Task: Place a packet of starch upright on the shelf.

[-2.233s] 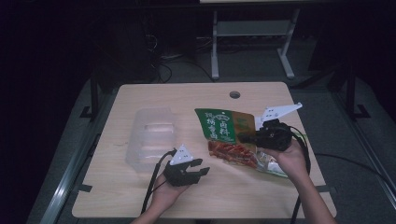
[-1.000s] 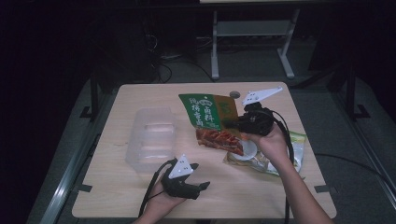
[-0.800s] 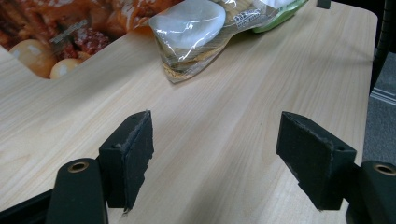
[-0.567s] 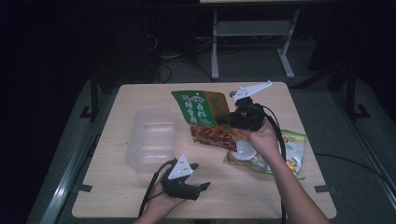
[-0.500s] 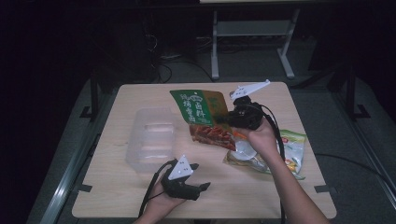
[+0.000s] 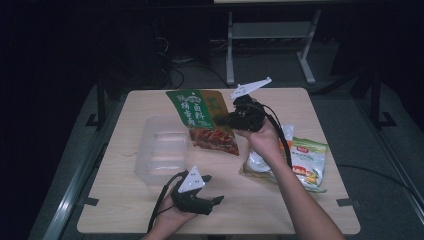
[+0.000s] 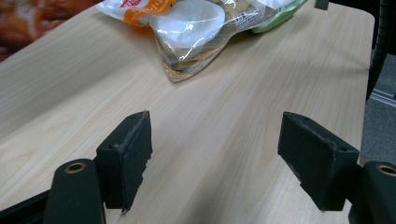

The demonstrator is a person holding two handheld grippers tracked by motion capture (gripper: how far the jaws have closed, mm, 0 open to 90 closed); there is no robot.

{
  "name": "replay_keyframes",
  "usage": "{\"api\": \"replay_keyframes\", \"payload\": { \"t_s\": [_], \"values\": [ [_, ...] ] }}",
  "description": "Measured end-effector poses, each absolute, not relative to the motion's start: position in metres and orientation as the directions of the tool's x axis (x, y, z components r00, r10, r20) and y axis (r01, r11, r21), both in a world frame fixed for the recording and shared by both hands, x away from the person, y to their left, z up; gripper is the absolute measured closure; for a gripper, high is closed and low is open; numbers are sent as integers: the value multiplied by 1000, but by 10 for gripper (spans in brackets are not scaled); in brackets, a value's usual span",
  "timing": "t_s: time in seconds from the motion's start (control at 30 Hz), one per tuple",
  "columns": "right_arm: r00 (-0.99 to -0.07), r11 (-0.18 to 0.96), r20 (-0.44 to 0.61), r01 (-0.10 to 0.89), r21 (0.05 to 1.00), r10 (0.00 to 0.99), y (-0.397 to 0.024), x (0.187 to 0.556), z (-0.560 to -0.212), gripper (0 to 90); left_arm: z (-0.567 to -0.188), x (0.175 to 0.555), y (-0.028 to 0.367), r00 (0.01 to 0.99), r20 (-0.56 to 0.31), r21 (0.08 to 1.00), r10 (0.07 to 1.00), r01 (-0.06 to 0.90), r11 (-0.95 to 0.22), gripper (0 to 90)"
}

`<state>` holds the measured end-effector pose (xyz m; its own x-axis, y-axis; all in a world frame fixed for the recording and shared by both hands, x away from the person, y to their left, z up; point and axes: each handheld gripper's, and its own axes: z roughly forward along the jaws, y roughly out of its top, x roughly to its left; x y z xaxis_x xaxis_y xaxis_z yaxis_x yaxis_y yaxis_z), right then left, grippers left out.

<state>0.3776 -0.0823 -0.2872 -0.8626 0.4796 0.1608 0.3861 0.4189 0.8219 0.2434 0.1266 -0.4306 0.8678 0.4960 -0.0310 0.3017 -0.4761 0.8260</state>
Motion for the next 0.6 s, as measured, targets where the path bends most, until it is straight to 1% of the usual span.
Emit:
{"api": "replay_keyframes", "payload": {
  "t_s": [0.3,0.33,0.6],
  "values": [
    [-869,406,171,380,831,464,-62,388,-287,896,-430,241,128,869,-25,827,494,295,-478,254],
    [-868,403,171,381,832,467,-60,389,-287,896,-430,240,128,867,-36,827,497,304,-472,254],
    [-872,400,168,372,838,460,-43,397,-282,896,-431,239,129,868,-39,828,496,305,-470,254]
  ]
}}
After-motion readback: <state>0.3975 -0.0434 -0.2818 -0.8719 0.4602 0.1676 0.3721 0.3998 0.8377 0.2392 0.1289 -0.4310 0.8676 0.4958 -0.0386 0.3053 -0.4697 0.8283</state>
